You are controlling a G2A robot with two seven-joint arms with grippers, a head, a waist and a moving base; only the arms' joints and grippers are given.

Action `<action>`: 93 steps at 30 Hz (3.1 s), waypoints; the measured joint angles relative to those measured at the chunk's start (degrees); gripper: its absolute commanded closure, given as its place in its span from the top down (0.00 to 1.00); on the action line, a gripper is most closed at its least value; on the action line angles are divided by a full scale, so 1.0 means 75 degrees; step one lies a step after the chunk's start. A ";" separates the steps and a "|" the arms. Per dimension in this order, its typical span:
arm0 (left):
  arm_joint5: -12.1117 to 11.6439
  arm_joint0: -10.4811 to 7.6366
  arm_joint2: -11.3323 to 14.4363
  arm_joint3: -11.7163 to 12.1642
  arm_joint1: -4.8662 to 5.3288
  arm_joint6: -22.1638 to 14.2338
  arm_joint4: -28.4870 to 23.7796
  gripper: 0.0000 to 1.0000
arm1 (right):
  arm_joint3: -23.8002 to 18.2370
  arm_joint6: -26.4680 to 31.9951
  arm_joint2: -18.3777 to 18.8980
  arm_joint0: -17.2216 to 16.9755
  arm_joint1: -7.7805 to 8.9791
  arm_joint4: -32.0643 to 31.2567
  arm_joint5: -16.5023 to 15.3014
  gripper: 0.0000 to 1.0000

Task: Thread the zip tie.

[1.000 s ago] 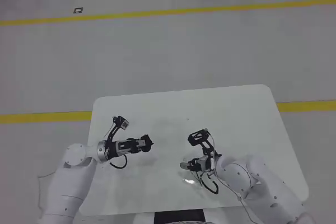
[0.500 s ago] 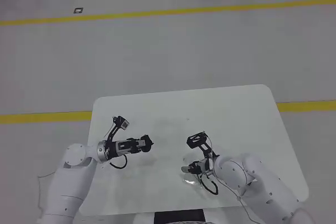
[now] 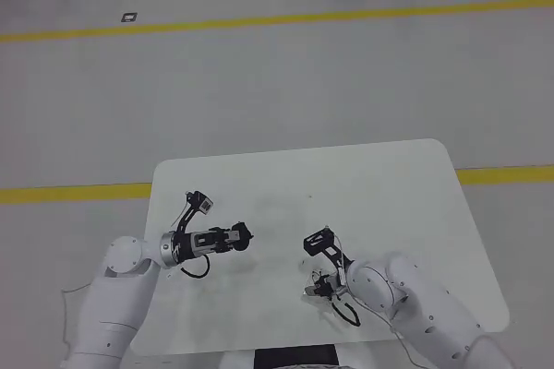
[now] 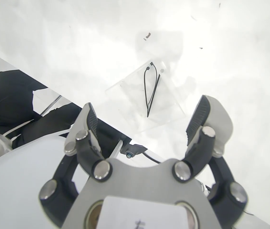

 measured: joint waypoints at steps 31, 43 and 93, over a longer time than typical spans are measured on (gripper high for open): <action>0.0000 0.0000 0.0000 0.0000 0.0000 0.0000 0.0000 0.00 | 0.0163 0.0005 -0.0638 0.0126 -0.0093 -0.0970 -0.0388 0.95; 0.0000 0.0000 0.0000 0.0000 0.0000 0.0000 0.0000 0.00 | -0.0311 0.0094 -0.0671 -0.0081 -0.0076 -0.1265 -0.0588 0.41; 0.0000 0.0000 0.0000 0.0000 0.0000 0.0000 0.0000 0.00 | 0.0097 0.0218 -0.0992 0.0249 -0.0460 -0.1343 -0.0278 0.18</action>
